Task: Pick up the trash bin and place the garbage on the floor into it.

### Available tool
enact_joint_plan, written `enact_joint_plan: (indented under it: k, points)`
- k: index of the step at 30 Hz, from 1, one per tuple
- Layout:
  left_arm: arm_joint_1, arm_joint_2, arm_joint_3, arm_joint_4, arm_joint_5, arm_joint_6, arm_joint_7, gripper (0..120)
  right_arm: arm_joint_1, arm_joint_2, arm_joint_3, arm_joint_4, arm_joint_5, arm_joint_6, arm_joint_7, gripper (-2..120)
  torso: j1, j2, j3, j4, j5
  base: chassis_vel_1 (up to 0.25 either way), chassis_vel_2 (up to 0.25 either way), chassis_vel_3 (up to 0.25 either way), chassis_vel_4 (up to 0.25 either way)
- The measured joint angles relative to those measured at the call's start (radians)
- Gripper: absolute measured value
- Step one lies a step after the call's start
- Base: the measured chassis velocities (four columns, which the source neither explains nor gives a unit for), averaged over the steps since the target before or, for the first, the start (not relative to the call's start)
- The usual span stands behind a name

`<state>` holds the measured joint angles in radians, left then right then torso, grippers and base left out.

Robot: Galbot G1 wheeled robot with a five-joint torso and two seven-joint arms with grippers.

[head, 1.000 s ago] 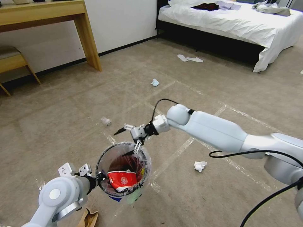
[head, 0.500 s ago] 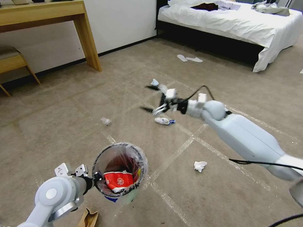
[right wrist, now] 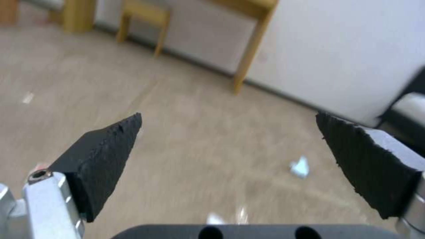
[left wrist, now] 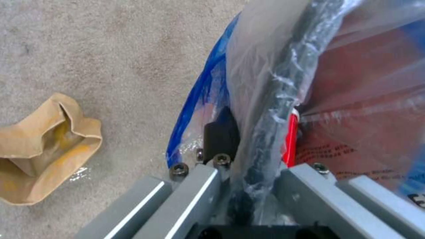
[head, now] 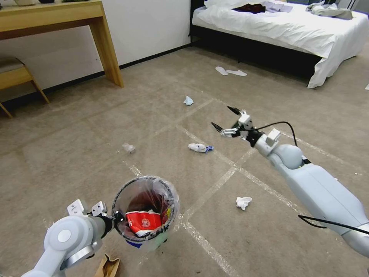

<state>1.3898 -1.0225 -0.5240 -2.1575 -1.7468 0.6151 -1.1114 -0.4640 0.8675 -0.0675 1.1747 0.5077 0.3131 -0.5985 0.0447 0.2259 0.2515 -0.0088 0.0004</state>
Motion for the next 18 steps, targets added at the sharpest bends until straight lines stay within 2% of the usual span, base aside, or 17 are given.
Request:
enact_joint_plan:
  k: [2,3,5,8,10,11,12,13,15,16,17,18]
  points:
    - [-0.007,0.003,0.004,0.01,0.001,0.001,0.002,0,0.036,0.002,-0.027,-0.09,-0.074,0.008,-0.078,100,0.0,0.0,0.0,0.0002,-0.0002,0.0,0.0,0.0,0.0]
    - [-0.007,0.003,0.004,0.01,0.001,0.001,0.002,0,0.036,0.002,-0.027,-0.09,-0.074,0.008,-0.078,100,0.0,0.0,0.0,0.0002,-0.0002,0.0,0.0,0.0,0.0]
    - [-0.016,0.009,0.014,0.02,0.004,0.003,0.009,0,0.103,0.02,-0.087,-0.213,-0.229,0.038,-0.164,100,0.0,0.0,0.0,-0.0006,-0.0002,0.0,0.0,0.0,0.0]
    - [-0.016,0.009,0.014,0.021,0.005,0.004,0.012,0,0.136,0.035,-0.121,-0.264,-0.287,0.049,-0.181,100,0.0,0.0,0.0,-0.0006,-0.0003,0.0,0.0,0.0,0.0]
    - [-0.015,0.007,0.014,0.023,0.009,0.005,0.014,0,0.191,0.071,-0.169,-0.36,-0.38,0.069,-0.216,100,0.0,0.0,0.0,0.0003,-0.0002,0.0,0.0,0.0,0.0]
    - [-0.012,0.004,0.014,0.023,0.014,0.006,0.015,0,0.218,0.1,-0.19,-0.42,-0.449,0.079,-0.22,100,0.0,0.0,0.0,0.0002,-0.0006,0.0,0.0,0.0,0.0]
    - [-0.012,0.004,0.014,0.023,0.014,0.006,0.015,0,0.218,0.1,-0.19,-0.42,-0.449,0.079,-0.22,100,0.0,0.0,0.0,0.0002,-0.0006,0.0,0.0,0.0,0.0]
    - [-0.007,0.0,0.013,0.023,0.018,0.006,0.018,0,0.244,0.138,-0.215,-0.487,-0.519,0.088,-0.215,100,0.0,0.0,0.0,0.0003,-0.0003,0.0,0.0,0.0,0.0]
    - [-0.006,-0.001,0.013,0.022,0.019,0.006,0.018,0,0.249,0.145,-0.22,-0.499,-0.531,0.09,-0.213,100,0.0,0.0,0.0,0.0004,-0.0002,0.0,0.0,0.0,0.0]
    - [-0.001,-0.003,0.013,0.017,0.026,0.007,0.02,0,0.274,0.196,-0.244,-0.579,-0.633,0.103,-0.189,100,0.0,0.0,0.0,-0.0001,-0.0003,0.0,0.0,0.0,0.0]
    - [-0.001,-0.003,0.013,0.017,0.026,0.007,0.02,0,0.274,0.196,-0.244,-0.579,-0.633,0.103,-0.189,100,0.0,0.0,0.0,-0.0001,-0.0003,0.0,0.0,0.0,0.0]
    - [0.002,-0.004,0.012,0.013,0.029,0.007,0.023,0,0.292,0.236,-0.254,-0.635,-0.713,0.112,-0.168,100,0.0,0.0,0.0,0.0,-0.0003,0.0,0.0,0.0,0.0]
